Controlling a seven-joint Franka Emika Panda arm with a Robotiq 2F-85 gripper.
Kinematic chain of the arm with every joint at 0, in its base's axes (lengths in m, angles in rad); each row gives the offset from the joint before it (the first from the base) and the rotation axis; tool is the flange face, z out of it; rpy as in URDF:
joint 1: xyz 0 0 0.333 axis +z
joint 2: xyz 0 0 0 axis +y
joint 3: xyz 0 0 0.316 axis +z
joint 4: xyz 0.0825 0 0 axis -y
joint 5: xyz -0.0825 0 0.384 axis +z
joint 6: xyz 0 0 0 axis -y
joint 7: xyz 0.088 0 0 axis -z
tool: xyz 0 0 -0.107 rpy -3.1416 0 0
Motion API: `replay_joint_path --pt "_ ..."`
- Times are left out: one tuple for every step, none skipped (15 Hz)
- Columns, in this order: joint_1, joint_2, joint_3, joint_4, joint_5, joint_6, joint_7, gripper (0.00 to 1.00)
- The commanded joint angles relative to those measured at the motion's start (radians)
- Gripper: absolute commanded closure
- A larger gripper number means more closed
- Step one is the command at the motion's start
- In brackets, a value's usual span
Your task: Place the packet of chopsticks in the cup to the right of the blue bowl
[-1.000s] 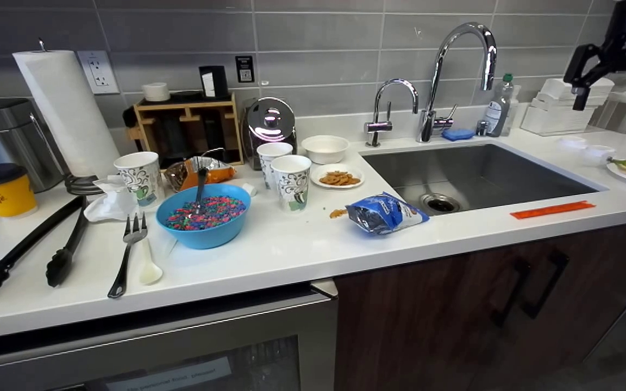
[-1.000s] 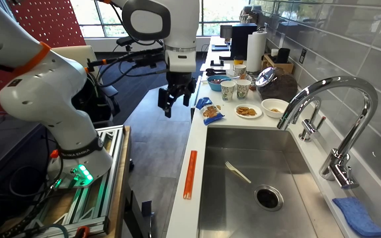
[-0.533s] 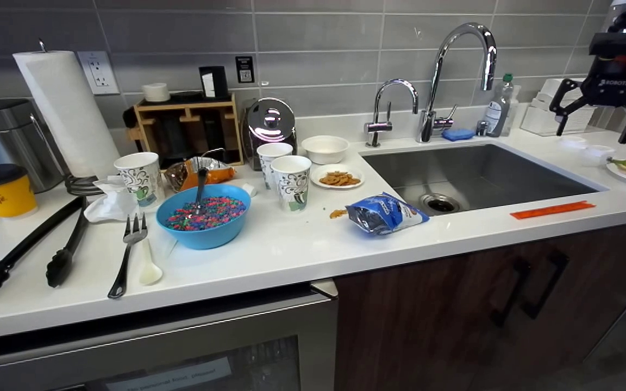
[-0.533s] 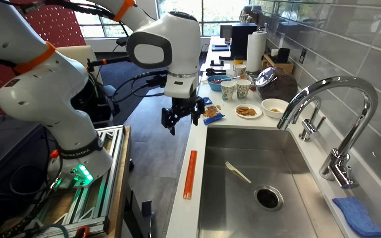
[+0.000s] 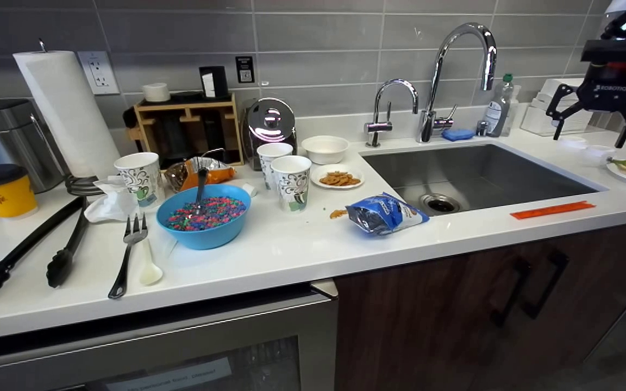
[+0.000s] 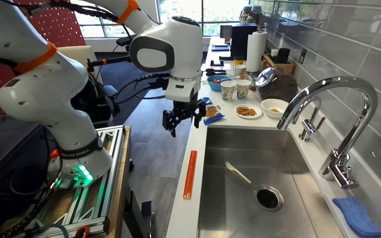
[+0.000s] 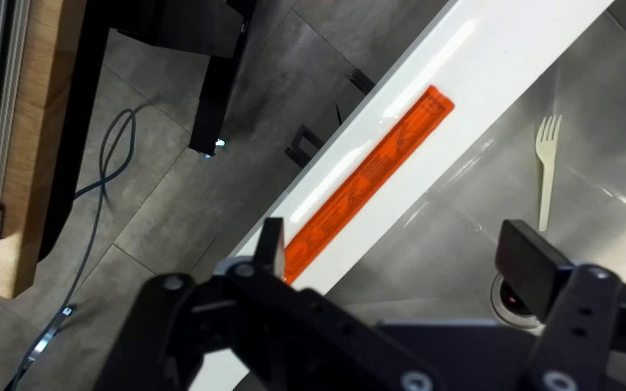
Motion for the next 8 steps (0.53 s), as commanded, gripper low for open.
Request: replay_joint_path --pt "0.012 -0.001 -0.013 0.001 -0.006 -0.003 0.005 0.0" --pt "0.012 -0.001 -0.013 0.001 -0.006 -0.003 0.005 0.0" --pt "0.007 0.007 -0.017 0.003 -0.009 0.0 0.009 0.0" --pt "0.002 0.02 -0.022 0.002 -0.008 0.007 0.015 0.0" --pt "-0.002 0.034 -0.025 0.002 -0.016 0.019 0.014 0.0" --pt "-0.008 0.05 -0.026 0.002 -0.023 0.042 0.027 0.0" --pt "-0.014 0.07 -0.028 0.002 -0.031 0.068 0.043 0.0" --pt "-0.014 0.086 -0.034 0.002 -0.03 0.084 0.038 0.0"
